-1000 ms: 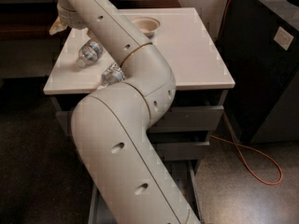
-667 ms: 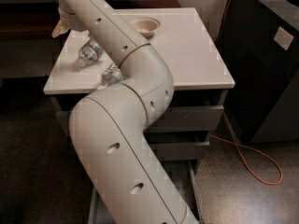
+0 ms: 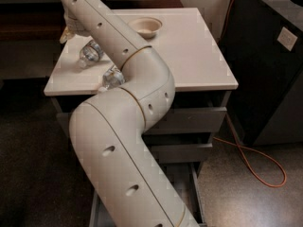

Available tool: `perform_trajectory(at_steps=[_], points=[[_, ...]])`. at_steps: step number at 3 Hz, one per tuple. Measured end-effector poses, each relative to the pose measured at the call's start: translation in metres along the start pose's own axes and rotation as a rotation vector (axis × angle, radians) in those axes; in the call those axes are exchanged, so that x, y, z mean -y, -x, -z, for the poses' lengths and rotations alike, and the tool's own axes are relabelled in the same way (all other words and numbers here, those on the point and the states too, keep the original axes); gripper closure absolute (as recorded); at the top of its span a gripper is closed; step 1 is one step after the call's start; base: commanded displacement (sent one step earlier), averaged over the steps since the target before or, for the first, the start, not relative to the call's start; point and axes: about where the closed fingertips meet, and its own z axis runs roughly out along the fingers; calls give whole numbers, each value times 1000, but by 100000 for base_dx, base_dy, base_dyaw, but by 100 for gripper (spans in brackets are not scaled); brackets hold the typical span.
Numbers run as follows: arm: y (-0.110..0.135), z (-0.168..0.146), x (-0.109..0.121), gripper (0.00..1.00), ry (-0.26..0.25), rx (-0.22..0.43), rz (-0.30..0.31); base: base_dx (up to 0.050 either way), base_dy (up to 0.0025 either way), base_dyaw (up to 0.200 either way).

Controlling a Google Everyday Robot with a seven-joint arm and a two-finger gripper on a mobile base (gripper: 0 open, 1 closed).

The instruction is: Place water bottle into bottom drawer

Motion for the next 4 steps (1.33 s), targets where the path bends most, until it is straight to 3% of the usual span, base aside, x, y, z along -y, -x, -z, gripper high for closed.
perform_trajectory(at_steps=[1,2,3,4], points=[[0,-8,-4,18,9,11,-5,0,0,0],[-3,-3,-9,48,-5,16,-20,0,0,0],[-5,15,-13,72,-47,19,-35,0,0,0],[-6,55,-13,95,-153,26,-27,0,0,0]])
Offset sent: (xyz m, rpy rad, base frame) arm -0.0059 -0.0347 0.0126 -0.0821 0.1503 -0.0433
